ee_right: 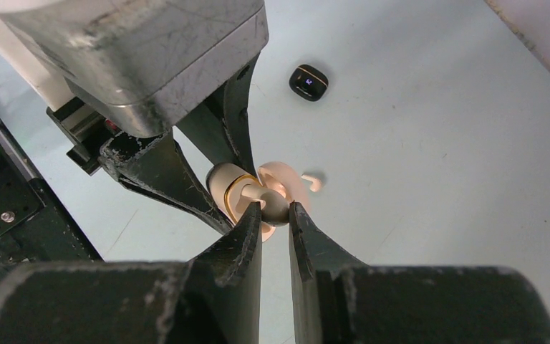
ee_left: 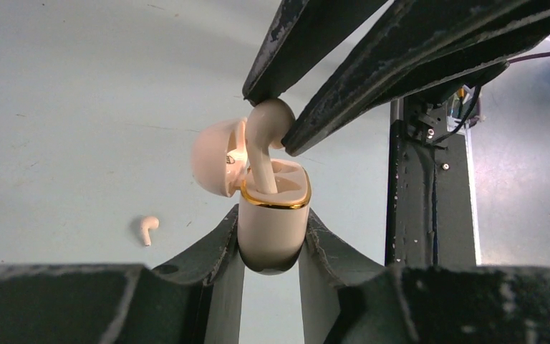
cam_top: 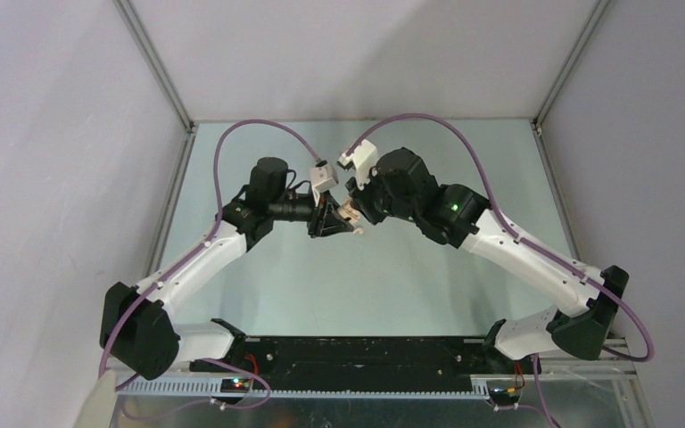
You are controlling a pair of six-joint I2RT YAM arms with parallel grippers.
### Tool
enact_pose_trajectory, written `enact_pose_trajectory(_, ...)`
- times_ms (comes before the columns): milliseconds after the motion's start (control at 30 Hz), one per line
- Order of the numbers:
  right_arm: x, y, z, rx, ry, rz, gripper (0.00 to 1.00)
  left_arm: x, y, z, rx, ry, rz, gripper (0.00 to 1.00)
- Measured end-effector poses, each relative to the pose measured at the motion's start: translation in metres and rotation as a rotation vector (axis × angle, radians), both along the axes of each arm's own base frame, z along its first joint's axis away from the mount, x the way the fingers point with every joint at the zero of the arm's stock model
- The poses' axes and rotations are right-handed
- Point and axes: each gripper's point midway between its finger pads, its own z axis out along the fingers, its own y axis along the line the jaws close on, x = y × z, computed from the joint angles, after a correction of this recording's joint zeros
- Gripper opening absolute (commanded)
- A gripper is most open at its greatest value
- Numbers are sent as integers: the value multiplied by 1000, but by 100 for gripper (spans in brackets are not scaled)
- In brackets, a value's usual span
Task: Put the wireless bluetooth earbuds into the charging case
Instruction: Insert the left earbud into the left side groove of the charging case.
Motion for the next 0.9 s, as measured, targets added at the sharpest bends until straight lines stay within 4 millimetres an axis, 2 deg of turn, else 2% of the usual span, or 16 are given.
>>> enact_pose_trajectory(633, -2, 1, 4, 5, -5, 1, 18, 1, -1, 4, -37, 50, 5, 1)
enact_pose_trajectory(900, -8, 9, 1, 17, 40, 34, 19, 2, -1, 4, -40, 45, 4, 1)
